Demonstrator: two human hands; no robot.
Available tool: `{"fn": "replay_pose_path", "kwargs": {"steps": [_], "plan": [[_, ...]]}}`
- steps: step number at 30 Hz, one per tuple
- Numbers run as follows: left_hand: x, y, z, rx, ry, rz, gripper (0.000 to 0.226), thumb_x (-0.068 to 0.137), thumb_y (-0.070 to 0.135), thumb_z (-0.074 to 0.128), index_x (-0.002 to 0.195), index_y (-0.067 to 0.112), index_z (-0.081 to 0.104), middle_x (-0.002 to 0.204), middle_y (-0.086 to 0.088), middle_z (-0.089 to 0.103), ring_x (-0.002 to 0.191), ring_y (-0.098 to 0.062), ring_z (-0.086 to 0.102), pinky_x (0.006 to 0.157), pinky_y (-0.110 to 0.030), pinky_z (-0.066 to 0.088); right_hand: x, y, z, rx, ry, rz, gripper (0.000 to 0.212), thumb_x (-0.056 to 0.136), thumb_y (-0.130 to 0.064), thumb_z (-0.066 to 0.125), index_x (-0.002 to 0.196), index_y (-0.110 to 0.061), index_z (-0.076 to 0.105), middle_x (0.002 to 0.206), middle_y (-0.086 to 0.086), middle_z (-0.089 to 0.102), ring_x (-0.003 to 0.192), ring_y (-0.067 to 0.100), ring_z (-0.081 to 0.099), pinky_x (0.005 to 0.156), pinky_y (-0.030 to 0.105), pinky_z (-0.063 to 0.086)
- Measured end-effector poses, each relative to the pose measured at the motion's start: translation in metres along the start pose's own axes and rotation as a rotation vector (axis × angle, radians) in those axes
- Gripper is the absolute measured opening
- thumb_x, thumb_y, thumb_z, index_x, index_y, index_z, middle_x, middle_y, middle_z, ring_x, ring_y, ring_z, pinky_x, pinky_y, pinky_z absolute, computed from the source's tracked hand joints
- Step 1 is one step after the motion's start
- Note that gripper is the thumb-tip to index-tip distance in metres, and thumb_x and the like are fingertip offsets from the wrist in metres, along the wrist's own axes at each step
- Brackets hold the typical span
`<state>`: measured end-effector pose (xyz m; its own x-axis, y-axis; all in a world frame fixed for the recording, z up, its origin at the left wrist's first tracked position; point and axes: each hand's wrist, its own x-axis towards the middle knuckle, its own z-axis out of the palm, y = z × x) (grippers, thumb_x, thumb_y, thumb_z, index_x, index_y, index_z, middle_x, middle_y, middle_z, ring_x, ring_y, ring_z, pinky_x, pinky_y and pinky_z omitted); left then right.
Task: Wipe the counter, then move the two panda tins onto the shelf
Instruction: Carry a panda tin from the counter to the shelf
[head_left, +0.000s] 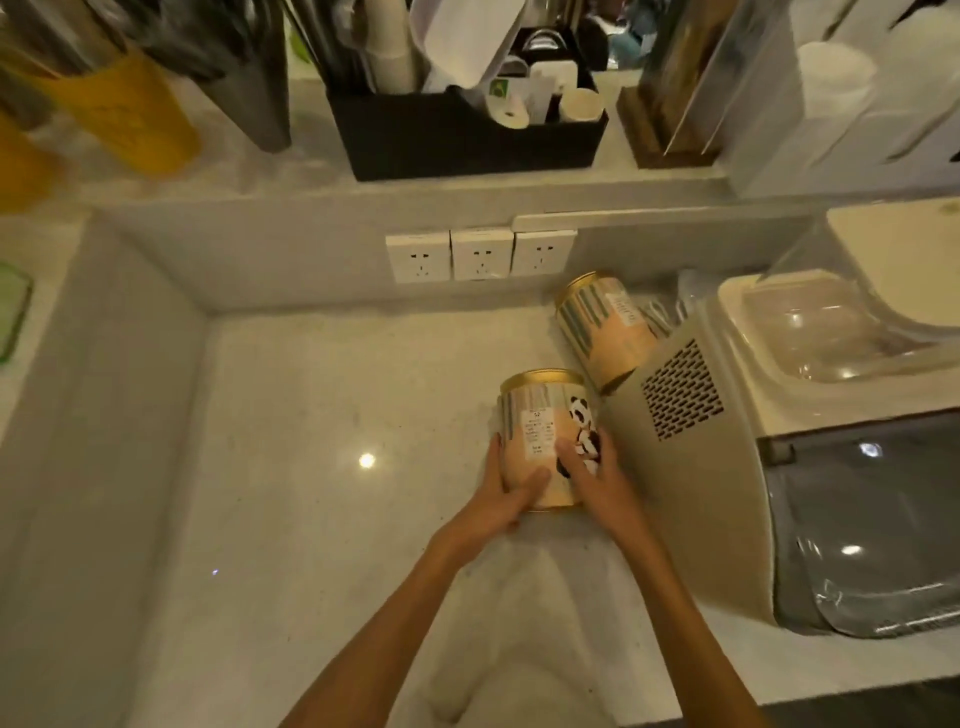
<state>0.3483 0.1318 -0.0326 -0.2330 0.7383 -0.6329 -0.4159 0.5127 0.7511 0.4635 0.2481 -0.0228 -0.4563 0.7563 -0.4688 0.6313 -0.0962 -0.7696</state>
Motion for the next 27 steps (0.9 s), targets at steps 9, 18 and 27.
{"fn": "replay_pose_path", "kwargs": {"steps": [9, 18, 27], "plan": [[-0.098, -0.033, -0.047, -0.139, 0.098, 0.144, 0.085, 0.081, 0.056, 0.072, 0.145, 0.056, 0.017, 0.148, 0.008, 0.044, 0.116, -0.014, 0.065, 0.084, -0.034, 0.06, -0.067, -0.022, 0.026, 0.338, -0.287, 0.058, 0.091, 0.073, -0.08, 0.046, 0.147, -0.03, 0.031, 0.137, 0.002, 0.055, 0.116, 0.019, 0.061, 0.091, 0.042, 0.057], [-0.339, -0.174, -0.065, -0.414, 0.436, 0.208, 0.104, 0.071, 0.049, 0.081, 0.146, 0.052, 0.01, 0.147, 0.008, 0.045, 0.126, -0.019, 0.058, 0.098, -0.043, 0.055, -0.239, -0.022, 0.159, 0.135, -0.816, -0.102, 0.077, 0.078, -0.071, 0.044, 0.139, -0.024, 0.038, 0.119, -0.006, 0.067, 0.095, 0.003, 0.072, 0.069, 0.02, 0.058], [-0.551, -0.319, 0.018, -0.9, 1.166, 0.343, 0.088, 0.079, 0.032, 0.08, 0.145, 0.038, 0.022, 0.133, 0.003, 0.061, 0.116, -0.013, 0.066, 0.086, -0.032, 0.059, -0.465, 0.007, 0.291, -0.266, -1.459, -0.469, 0.073, 0.078, -0.074, 0.05, 0.142, -0.04, 0.036, 0.129, -0.008, 0.06, 0.1, -0.003, 0.067, 0.073, 0.018, 0.057]]}}
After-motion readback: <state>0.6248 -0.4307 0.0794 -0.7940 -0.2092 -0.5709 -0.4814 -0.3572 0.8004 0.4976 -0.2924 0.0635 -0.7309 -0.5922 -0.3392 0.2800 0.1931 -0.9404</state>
